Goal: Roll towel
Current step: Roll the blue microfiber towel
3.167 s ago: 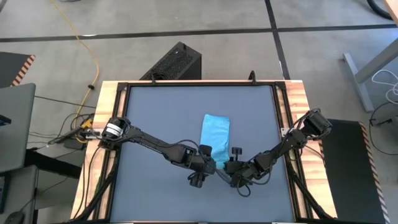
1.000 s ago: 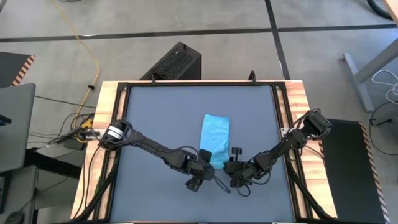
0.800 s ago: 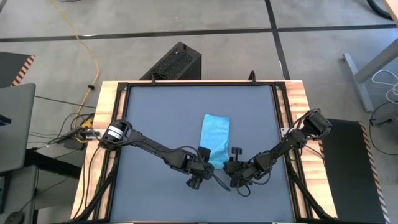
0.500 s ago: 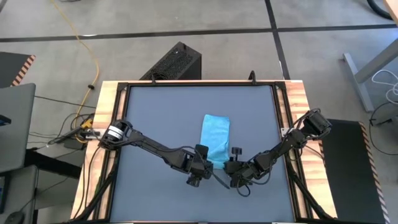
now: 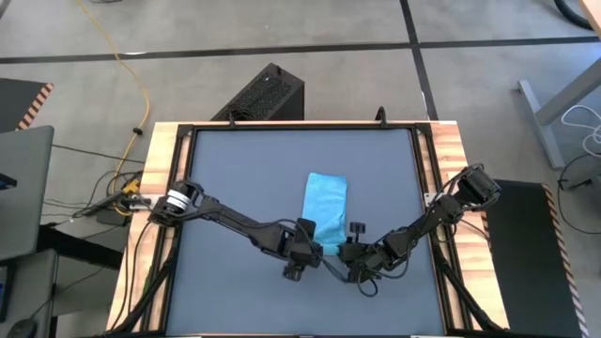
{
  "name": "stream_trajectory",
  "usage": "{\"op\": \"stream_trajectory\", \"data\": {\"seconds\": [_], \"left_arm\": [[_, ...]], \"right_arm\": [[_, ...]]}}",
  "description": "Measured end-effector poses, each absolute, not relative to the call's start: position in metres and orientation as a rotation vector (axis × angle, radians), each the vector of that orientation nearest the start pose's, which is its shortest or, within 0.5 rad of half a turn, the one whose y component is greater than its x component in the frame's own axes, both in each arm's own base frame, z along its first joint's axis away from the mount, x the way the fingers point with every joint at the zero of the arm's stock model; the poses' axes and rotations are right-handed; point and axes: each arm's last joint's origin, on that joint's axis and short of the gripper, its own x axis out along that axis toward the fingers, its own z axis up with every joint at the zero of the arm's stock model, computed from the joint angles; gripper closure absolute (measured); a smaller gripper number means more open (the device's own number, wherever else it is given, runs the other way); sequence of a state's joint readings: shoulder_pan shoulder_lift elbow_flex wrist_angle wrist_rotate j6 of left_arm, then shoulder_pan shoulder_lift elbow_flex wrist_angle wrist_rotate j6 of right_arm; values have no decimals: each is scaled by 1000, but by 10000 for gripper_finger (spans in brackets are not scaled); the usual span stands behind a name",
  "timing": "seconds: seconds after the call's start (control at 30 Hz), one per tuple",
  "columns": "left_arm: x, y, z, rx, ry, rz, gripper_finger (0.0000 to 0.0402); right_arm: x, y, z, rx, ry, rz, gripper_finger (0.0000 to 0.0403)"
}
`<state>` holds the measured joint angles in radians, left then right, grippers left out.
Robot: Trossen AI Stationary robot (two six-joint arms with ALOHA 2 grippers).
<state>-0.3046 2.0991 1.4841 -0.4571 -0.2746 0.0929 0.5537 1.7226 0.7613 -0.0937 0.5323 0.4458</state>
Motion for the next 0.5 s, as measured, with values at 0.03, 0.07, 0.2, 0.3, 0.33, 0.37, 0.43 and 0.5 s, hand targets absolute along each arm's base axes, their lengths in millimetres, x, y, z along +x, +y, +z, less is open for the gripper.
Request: {"op": "stream_trajectory", "data": {"seconds": [0.03, 0.07, 0.2, 0.3, 0.33, 0.37, 0.43, 0.5], "left_arm": [[415, -123, 151, 389, 1048, -88, 152], [416, -123, 145, 378, 1064, -98, 152], [415, -125, 140, 414, 1081, -25, 152], [411, -127, 140, 520, 1067, 124, 152], [412, -124, 140, 536, 1059, 154, 152], [413, -121, 142, 546, 1055, 160, 152], [415, -119, 146, 552, 1044, 126, 152], [416, -123, 153, 516, 1012, 51, 152]], "right_arm": [[259, 143, 117, -130, 874, -179, 264], [259, 143, 117, -130, 874, -179, 264], [258, 142, 117, -132, 877, -180, 264], [259, 143, 117, -132, 877, -179, 264], [258, 143, 117, -132, 877, -179, 264], [258, 143, 117, -132, 877, -179, 264], [258, 142, 117, -132, 878, -179, 264], [258, 142, 117, -134, 880, -180, 264]]}}
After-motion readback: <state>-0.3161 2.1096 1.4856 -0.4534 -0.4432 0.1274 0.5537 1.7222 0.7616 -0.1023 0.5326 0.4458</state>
